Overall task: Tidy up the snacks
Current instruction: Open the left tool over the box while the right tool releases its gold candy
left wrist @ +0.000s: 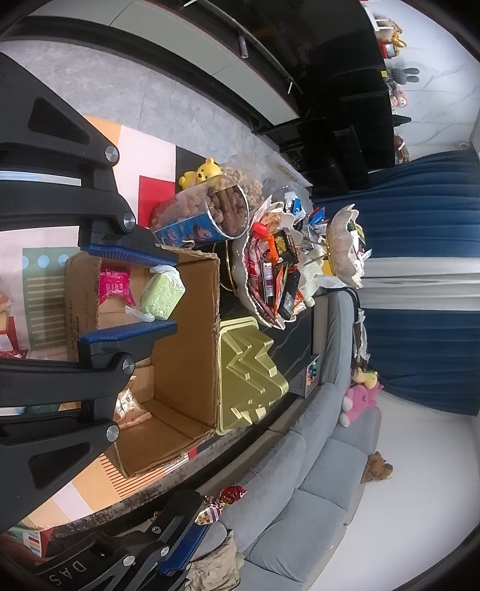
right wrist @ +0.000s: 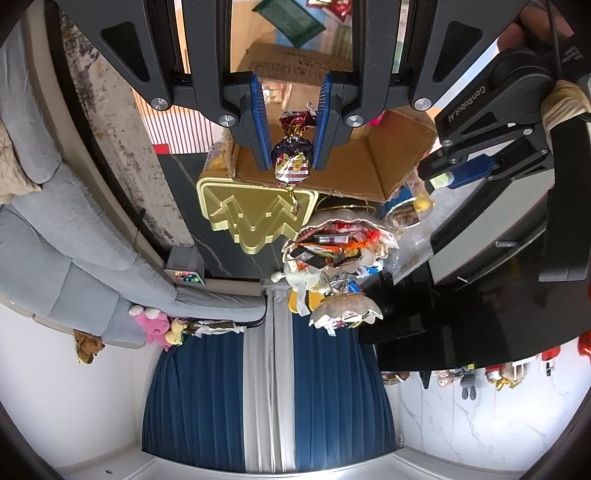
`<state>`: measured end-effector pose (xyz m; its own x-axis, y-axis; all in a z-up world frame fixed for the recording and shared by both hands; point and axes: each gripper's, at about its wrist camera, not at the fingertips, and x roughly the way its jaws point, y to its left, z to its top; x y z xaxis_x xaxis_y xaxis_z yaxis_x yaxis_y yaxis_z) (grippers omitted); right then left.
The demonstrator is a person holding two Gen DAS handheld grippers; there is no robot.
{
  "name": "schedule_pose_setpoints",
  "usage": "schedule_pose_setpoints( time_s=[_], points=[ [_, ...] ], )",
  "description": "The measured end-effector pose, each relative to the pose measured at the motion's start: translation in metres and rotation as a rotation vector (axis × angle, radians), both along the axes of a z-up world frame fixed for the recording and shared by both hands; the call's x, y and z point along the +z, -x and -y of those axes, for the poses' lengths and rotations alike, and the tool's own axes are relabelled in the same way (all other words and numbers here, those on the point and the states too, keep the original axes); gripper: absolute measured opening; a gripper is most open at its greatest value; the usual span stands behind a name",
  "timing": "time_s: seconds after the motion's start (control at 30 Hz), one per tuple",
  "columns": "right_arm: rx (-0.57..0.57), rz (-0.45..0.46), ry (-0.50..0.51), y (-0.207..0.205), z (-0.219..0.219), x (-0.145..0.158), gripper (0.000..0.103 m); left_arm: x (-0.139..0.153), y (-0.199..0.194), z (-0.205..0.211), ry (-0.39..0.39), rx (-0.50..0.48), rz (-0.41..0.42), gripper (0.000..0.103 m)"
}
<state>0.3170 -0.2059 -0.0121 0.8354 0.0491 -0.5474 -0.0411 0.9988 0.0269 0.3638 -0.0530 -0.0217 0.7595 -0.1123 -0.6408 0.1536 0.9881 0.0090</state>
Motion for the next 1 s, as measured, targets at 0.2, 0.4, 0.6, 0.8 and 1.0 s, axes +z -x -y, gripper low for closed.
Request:
schedule_pose_setpoints(
  time_s=[0.2,0.4,0.6,0.8,1.0],
  points=[
    [0.004,-0.012,0.003,-0.011,0.001,-0.005,0.024,-0.005,-0.011,0.000,-0.004,0.002,-0.006,0.030],
    [0.010,-0.027,0.007,-0.022,0.000,-0.010,0.024,-0.010,-0.020,0.000,-0.002,0.006,-0.015,0.030],
    [0.015,-0.041,0.008,-0.030,0.000,-0.016,0.024,-0.015,-0.028,0.000,-0.004,0.008,-0.024,0.030],
    [0.020,-0.050,0.016,-0.037,-0.001,-0.019,0.024,-0.020,-0.035,-0.002,0.000,0.013,-0.044,0.033],
    [-0.010,-0.024,0.035,-0.037,0.002,-0.015,0.053,-0.021,-0.035,-0.002,-0.002,0.018,-0.044,0.050]
  ],
)
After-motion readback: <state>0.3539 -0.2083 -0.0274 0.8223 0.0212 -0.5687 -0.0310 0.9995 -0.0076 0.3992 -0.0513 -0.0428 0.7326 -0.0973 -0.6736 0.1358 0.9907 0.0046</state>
